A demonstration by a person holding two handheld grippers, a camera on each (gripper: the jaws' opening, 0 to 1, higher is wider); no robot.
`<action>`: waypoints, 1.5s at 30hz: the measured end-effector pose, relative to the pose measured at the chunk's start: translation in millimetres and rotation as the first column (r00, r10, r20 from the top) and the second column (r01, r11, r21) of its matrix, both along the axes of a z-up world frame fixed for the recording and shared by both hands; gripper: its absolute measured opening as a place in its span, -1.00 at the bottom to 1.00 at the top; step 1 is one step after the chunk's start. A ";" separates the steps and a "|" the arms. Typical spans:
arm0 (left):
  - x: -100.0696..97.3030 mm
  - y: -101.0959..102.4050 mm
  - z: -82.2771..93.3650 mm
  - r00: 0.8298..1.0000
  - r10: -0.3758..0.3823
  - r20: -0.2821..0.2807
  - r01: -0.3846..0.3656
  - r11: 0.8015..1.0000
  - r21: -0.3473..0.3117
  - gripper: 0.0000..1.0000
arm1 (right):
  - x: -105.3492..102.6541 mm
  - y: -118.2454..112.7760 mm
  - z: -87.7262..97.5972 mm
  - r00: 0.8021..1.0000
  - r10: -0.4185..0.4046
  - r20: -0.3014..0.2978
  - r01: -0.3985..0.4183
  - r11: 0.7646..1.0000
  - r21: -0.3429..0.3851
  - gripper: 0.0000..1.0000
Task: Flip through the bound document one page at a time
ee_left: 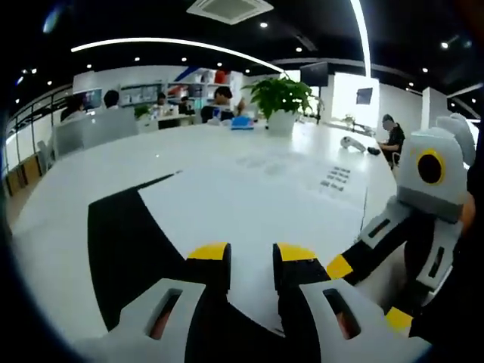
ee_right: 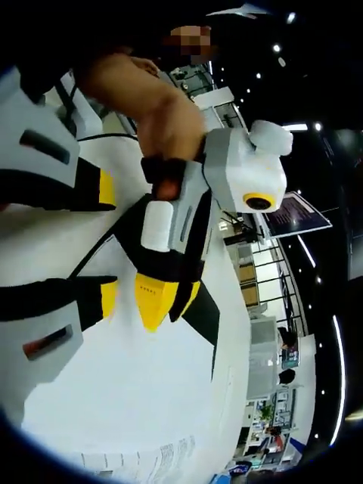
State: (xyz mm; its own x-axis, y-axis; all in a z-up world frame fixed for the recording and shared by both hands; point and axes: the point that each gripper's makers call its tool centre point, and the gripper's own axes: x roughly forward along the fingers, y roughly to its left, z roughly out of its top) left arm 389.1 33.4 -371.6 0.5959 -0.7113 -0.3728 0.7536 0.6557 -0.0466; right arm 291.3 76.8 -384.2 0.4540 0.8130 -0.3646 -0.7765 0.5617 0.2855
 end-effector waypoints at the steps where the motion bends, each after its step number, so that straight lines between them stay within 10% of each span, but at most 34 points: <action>1: 0.4 -2.0 0.4 1.000 -0.004 0.003 0.004 1.000 0.002 -0.50 | 1.0 -1.7 0.7 1.000 -0.009 0.024 0.009 1.000 -0.016 -0.32; 23: -5.1 -12.8 -19.9 0.998 -0.058 -0.019 0.059 0.994 0.093 -0.52 | 2.7 1.5 -1.1 0.997 0.028 0.069 -0.024 0.998 -0.058 -0.20; 35: -5.4 -13.0 -21.3 0.996 -0.084 -0.002 0.084 0.993 0.082 -0.57 | -35.1 -8.1 2.6 0.967 0.254 0.015 -0.253 0.966 -0.058 -0.36; 38: -4.2 -11.2 -21.2 0.997 -0.083 0.002 0.083 0.994 0.073 -0.60 | -41.8 -18.7 3.6 0.948 0.314 0.050 -0.308 0.946 -0.101 -0.36; 42: -2.4 -9.8 -20.8 0.996 -0.087 0.004 0.086 0.994 0.071 -0.62 | -67.1 -36.5 0.8 0.859 0.511 0.046 -0.501 0.855 -0.132 -0.38; 45: -1.3 -9.1 -20.8 0.996 -0.091 0.003 0.090 0.994 0.066 -0.64 | -71.8 -60.3 -0.1 0.826 0.562 0.043 -0.552 0.822 -0.139 -0.42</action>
